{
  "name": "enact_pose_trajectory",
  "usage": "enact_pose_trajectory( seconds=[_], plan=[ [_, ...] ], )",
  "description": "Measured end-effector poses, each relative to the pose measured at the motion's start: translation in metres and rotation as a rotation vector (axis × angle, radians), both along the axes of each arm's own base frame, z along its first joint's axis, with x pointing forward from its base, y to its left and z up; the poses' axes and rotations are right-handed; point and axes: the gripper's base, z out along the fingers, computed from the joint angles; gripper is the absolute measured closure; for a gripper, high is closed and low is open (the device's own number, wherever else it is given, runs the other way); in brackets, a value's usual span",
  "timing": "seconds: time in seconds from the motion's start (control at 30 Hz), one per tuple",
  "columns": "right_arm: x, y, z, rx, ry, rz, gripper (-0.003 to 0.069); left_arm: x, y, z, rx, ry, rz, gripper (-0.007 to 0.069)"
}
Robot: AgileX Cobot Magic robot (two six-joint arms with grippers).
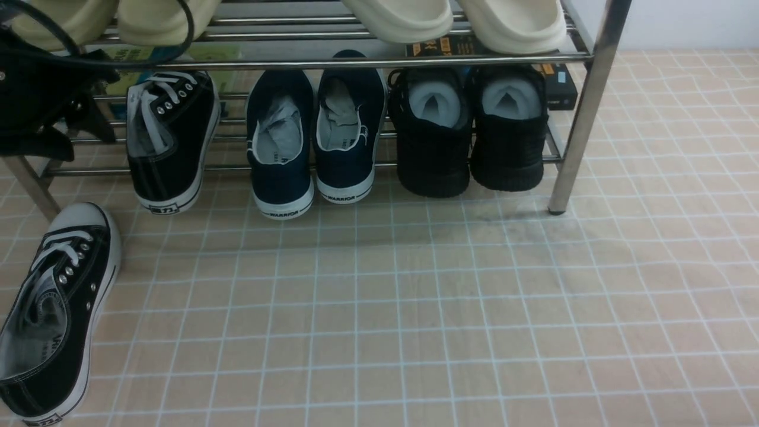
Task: Take the shoes off the shelf from the light coffee tablecloth by hand.
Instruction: 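Grasp the leftmost shoe on the bottom shelf of the shoe rack with the left gripper, then set the held shoe down on the floor in front of the rack with the left gripper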
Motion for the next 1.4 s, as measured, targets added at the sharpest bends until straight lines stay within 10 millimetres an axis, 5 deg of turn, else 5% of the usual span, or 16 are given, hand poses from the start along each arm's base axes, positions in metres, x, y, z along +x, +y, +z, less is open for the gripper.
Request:
enact_pose_trajectory(
  seconds=[0.53, 0.63, 0.73, 0.87, 1.13, 1.23, 1.4],
  plan=[
    [0.000, 0.000, 0.000, 0.001, 0.000, 0.000, 0.0419, 0.056, 0.002, -0.069, -0.110, -0.007, 0.089, 0.0215],
    [0.000, 0.000, 0.000, 0.001, 0.000, 0.000, 0.0419, 0.060, 0.002, -0.082, -0.121, 0.023, 0.093, 0.0284],
    [0.000, 0.000, 0.000, 0.001, 0.000, 0.000, 0.0419, 0.059, 0.002, -0.084, -0.118, 0.049, 0.085, 0.0498],
    [0.000, 0.000, 0.000, 0.001, 0.000, 0.000, 0.0419, 0.041, 0.000, -0.067, -0.093, 0.115, 0.032, 0.0607],
    [0.000, 0.000, 0.000, 0.001, 0.000, 0.002, 0.0419, -0.030, -0.019, 0.000, 0.035, 0.267, -0.092, 0.0610],
    [0.000, 0.000, 0.000, 0.001, 0.000, 0.002, 0.0419, -0.045, -0.032, -0.001, 0.097, 0.291, -0.108, 0.0610],
    [0.000, 0.000, 0.000, 0.001, 0.000, 0.003, 0.0419, -0.062, -0.042, -0.031, 0.170, 0.394, -0.016, 0.0607]
  ],
)
